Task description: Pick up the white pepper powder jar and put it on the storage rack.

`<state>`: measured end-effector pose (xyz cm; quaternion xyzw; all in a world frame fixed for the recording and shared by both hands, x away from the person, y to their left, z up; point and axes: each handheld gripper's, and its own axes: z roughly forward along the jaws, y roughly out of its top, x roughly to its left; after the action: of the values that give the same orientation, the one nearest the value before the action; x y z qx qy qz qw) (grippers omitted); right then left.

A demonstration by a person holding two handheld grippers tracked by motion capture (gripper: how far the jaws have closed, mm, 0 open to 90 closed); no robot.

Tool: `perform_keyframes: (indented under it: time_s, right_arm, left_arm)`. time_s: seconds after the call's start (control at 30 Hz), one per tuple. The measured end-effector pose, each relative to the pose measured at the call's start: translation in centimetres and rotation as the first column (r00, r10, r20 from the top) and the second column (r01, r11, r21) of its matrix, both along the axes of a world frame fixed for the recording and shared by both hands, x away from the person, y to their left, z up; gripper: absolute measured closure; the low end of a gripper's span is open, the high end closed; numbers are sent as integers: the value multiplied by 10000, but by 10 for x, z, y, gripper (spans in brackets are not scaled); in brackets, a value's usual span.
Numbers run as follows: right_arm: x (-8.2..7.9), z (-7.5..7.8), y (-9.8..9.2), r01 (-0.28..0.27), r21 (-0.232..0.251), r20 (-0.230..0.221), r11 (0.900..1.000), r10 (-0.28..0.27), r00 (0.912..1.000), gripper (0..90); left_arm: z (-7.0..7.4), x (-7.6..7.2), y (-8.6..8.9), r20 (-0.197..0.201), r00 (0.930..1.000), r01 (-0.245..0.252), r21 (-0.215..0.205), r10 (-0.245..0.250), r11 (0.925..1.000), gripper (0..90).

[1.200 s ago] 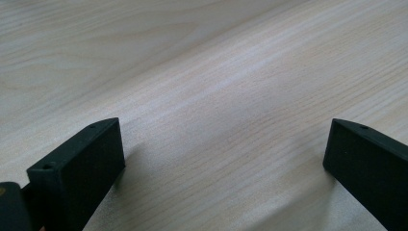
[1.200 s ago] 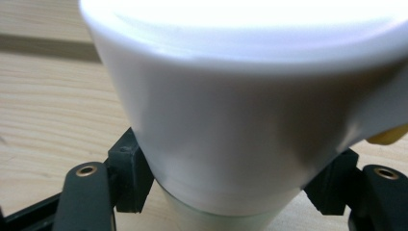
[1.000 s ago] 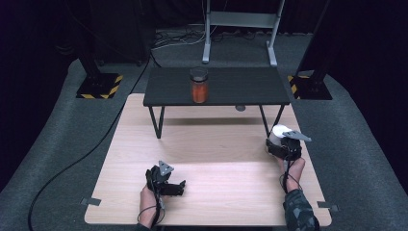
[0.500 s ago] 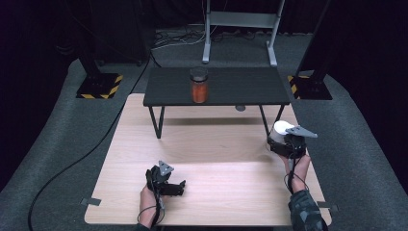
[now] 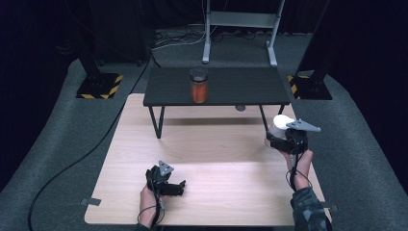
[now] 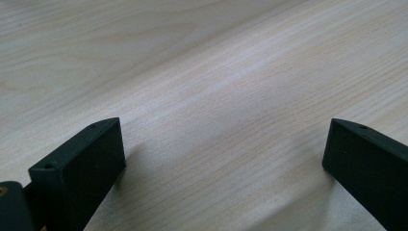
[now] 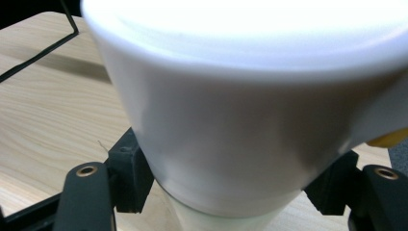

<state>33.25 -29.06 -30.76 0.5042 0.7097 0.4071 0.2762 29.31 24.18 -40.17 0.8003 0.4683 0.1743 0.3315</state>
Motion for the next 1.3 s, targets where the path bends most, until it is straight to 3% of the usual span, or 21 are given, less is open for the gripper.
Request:
perform_keyframes:
  time_s: [0.5,1.3]
  right_arm:
    - [2,35,3,-480,-192,211,9987,484,9986,302]
    - [17,74,12,-1044,-198,413,9943,1052,9936,302]
  left_arm:
    - [0,-1,1,16,10000,5,-15,-5,10000,10]
    - [0,0,1,4,10000,37,23,-37,10000,10]
